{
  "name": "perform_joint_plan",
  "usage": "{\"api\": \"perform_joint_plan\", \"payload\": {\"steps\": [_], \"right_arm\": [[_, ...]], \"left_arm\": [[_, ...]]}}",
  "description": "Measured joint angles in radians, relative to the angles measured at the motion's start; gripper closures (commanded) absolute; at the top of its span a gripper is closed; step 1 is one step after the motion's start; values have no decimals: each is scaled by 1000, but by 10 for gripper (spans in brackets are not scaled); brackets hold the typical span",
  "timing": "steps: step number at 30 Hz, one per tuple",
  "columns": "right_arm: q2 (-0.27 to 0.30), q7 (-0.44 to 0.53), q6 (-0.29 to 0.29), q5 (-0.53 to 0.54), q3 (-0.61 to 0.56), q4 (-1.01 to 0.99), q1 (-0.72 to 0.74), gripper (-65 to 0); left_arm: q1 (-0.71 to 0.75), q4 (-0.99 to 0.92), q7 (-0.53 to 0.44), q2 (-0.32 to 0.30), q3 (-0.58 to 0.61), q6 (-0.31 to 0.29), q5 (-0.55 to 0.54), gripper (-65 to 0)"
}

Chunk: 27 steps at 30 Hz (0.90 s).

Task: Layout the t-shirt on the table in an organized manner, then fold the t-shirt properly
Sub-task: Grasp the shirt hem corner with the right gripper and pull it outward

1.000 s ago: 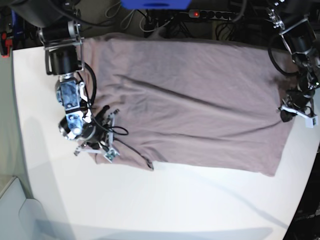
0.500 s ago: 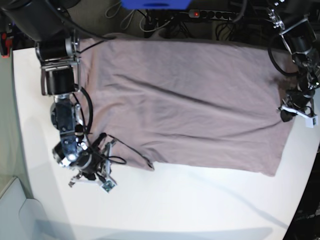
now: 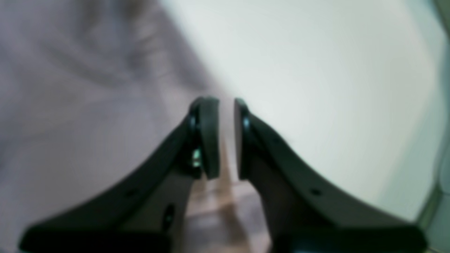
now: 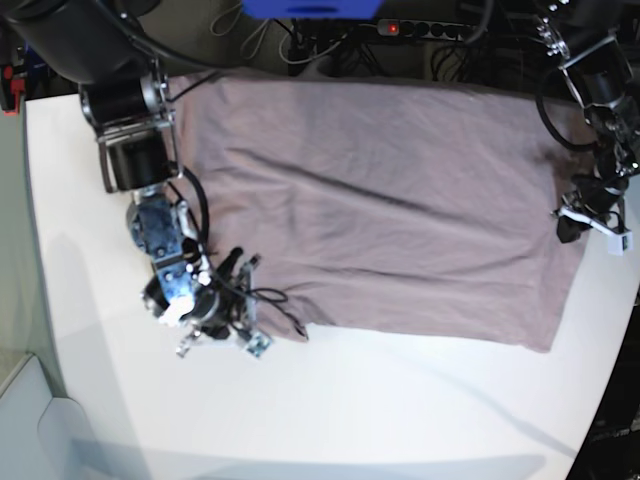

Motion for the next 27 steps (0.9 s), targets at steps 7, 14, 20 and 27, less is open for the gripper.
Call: {"api": "perform_joint_plan", "payload": {"steps": [7, 14, 20, 27], "right_arm": [[2, 17, 3, 9, -45, 82, -103, -393], [45, 32, -87, 7, -42, 16, -76, -343], [69, 103, -122, 13, -39, -53, -65, -256], [74, 93, -122, 10, -39, -53, -64, -73]], "left_arm": [[1, 0, 1, -2, 0, -8, 0, 0], [0, 0, 2, -2, 0, -8, 0, 0], [1, 0, 1, -2, 0, -9, 0, 0], [1, 0, 2, -2, 0, -9, 0, 0]]}}
